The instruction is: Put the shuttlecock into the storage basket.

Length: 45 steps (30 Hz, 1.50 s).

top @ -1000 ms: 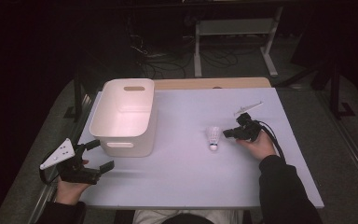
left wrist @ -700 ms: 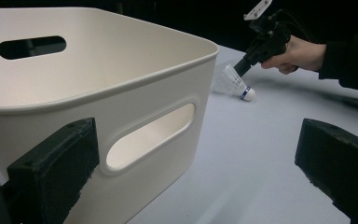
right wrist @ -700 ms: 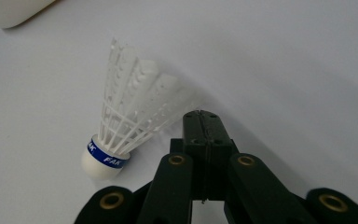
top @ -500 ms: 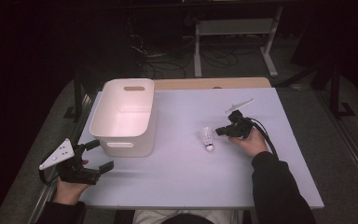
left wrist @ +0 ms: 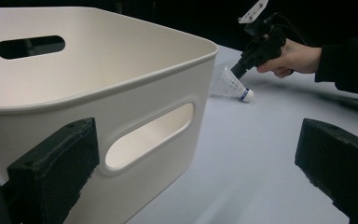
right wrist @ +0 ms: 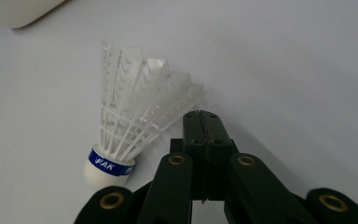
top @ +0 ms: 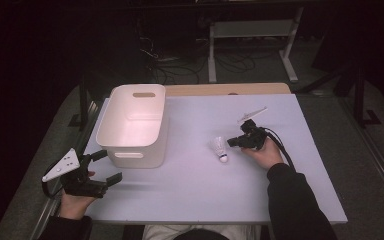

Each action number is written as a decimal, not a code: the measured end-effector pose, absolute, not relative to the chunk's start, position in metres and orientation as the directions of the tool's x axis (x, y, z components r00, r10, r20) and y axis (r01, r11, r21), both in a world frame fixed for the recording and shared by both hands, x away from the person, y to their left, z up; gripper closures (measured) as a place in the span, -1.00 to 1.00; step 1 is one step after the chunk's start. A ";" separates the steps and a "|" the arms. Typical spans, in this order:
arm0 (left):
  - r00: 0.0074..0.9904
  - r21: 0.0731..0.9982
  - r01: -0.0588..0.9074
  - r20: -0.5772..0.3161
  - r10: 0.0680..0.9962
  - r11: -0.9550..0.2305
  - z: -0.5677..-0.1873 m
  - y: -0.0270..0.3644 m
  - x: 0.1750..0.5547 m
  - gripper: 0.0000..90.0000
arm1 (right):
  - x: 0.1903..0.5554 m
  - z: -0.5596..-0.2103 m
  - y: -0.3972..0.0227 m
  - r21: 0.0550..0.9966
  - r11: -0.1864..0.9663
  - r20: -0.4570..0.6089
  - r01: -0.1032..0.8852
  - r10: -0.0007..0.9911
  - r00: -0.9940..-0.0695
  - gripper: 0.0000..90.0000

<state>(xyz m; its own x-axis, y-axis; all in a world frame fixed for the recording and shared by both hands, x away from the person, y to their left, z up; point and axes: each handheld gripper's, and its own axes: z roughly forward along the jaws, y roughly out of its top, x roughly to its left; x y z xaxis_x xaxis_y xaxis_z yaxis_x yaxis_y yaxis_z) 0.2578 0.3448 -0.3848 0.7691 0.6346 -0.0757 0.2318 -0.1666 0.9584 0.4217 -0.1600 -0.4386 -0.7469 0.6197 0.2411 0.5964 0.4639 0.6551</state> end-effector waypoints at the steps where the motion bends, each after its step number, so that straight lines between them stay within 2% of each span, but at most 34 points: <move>1: 0.769 0.958 0.232 -0.076 0.634 -0.166 -0.385 0.345 0.258 -1.00 | 0.422 -0.439 -0.159 0.654 0.464 0.243 0.598 0.619 -0.747 0.97; 30: 0.772 0.957 0.234 -0.077 0.631 -0.169 -0.385 0.345 0.258 -1.00 | 0.417 -0.435 -0.135 0.664 0.506 0.229 0.550 0.563 -0.794 0.97; 45: 0.773 0.957 0.234 -0.077 0.630 -0.170 -0.385 0.345 0.258 -1.00 | 0.415 -0.430 -0.138 0.678 0.493 0.229 0.545 0.563 -0.794 0.97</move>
<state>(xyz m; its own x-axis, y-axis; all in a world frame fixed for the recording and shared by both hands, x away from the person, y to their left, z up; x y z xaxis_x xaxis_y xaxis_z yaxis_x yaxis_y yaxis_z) 0.2579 0.3445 -0.3850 0.7729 0.6298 -0.0768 0.2337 -0.1700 0.9573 0.4152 -0.1381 -0.4301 -0.7943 0.5627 0.2292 0.5449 0.4928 0.6784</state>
